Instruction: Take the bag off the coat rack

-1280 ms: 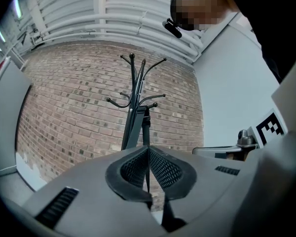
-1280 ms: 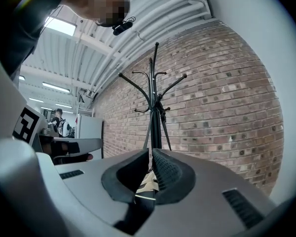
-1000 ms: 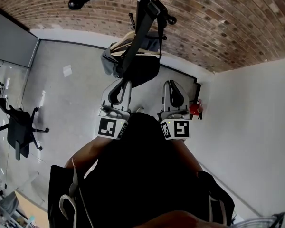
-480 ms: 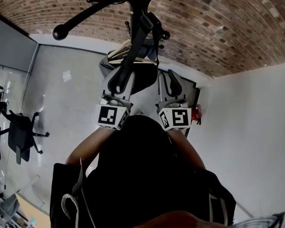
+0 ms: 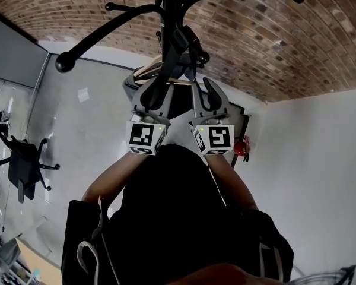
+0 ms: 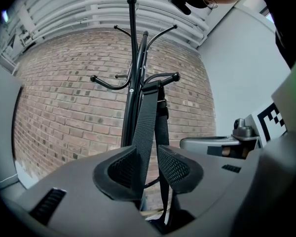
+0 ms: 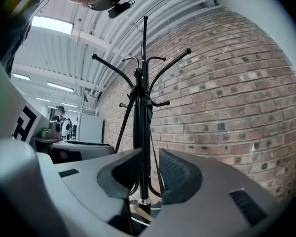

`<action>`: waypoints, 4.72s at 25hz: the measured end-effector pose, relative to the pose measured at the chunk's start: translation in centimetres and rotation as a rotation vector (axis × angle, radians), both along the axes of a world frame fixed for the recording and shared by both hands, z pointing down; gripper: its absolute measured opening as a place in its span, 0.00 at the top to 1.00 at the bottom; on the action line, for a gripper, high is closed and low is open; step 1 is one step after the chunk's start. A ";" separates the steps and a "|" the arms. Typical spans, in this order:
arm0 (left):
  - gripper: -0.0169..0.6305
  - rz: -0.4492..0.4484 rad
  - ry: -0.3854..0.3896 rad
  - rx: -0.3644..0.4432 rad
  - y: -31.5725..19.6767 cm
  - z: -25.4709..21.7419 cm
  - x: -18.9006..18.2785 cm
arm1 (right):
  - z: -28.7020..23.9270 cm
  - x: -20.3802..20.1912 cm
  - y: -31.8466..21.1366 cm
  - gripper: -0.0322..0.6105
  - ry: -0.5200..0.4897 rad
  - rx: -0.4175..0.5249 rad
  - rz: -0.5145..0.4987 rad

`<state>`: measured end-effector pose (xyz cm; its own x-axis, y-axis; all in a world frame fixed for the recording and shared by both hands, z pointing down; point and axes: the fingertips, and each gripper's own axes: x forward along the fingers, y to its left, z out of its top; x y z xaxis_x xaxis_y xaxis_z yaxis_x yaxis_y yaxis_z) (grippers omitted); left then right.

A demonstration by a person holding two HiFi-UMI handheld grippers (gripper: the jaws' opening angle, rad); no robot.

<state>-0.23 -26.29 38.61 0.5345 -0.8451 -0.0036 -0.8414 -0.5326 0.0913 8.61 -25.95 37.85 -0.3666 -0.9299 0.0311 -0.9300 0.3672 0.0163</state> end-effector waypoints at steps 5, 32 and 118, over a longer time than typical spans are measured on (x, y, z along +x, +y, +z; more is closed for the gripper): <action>0.77 -0.017 0.001 -0.039 -1.2 0.2 0.5 | 0.5 -0.1 -2.0 0.80 0.007 -0.014 0.001; 0.94 0.034 0.092 -0.060 -3.0 -0.7 0.8 | -0.5 -0.8 -5.4 0.91 -0.054 0.036 -0.015; 0.94 -0.008 0.220 0.118 7.2 -12.6 -6.3 | -12.2 3.0 10.5 0.92 -0.100 0.278 0.153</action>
